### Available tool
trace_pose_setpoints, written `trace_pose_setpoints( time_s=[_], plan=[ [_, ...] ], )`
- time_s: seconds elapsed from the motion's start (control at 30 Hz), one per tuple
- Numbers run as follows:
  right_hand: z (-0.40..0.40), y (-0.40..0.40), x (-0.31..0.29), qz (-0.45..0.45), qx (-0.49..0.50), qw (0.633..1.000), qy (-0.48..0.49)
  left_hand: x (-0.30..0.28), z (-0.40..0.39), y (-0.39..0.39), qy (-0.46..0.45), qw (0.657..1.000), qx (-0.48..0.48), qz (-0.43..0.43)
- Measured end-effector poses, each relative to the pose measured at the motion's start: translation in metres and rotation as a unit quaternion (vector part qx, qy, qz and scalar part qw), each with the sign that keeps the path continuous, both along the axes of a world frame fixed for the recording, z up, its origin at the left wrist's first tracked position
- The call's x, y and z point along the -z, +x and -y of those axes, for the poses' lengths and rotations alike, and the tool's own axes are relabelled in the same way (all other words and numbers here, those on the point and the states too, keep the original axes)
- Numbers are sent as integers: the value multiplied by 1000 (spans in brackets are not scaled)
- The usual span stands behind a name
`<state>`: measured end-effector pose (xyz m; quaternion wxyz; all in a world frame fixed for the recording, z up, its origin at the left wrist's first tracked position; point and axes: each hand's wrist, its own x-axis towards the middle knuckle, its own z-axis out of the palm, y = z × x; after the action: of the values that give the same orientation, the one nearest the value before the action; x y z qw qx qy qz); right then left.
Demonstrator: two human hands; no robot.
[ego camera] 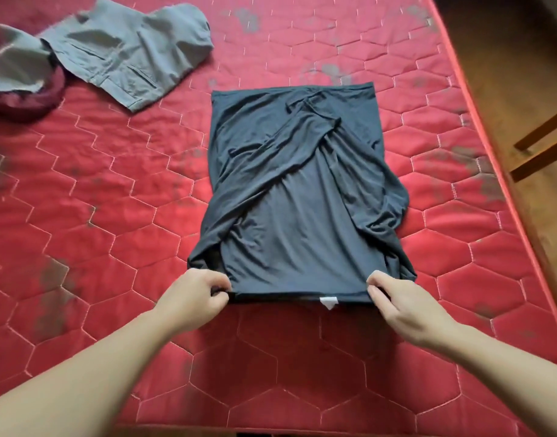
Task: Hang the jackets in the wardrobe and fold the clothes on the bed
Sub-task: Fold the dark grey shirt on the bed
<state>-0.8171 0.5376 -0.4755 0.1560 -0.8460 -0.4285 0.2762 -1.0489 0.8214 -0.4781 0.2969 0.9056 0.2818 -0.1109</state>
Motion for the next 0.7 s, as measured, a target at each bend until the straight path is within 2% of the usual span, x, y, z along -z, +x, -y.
trace_pose_setpoints(
  time_s=[0.07, 0.17, 0.23, 0.3, 0.37, 0.47, 0.57, 0.7],
  plan=[
    [-16, 17, -18, 20, 28, 999, 26, -17, -19, 17, -18, 997, -68, 37],
    [-50, 48, -39, 45, 29, 998, 30, -38, -54, 57, -95, 979, -156, 86],
    [-80, 77, -45, 40, 72, 996, 41, -44, -78, 86, -131, 965, -198, 109],
    [-112, 105, -48, -31, 166, 984, 59, -41, -103, 112, -145, 957, -220, 121],
    [-141, 137, -52, -143, 247, 956, 73, -36, -129, 139, -150, 955, -230, 114],
    [-175, 180, -60, -258, 300, 915, 73, -33, -163, 172, -171, 949, -248, 98],
    [-201, 217, -56, -305, 336, 886, 95, -30, -195, 205, -202, 942, -247, 102],
    [-235, 259, -35, -293, 357, 879, 121, -21, -232, 248, -170, 951, -227, 126]
  ],
)
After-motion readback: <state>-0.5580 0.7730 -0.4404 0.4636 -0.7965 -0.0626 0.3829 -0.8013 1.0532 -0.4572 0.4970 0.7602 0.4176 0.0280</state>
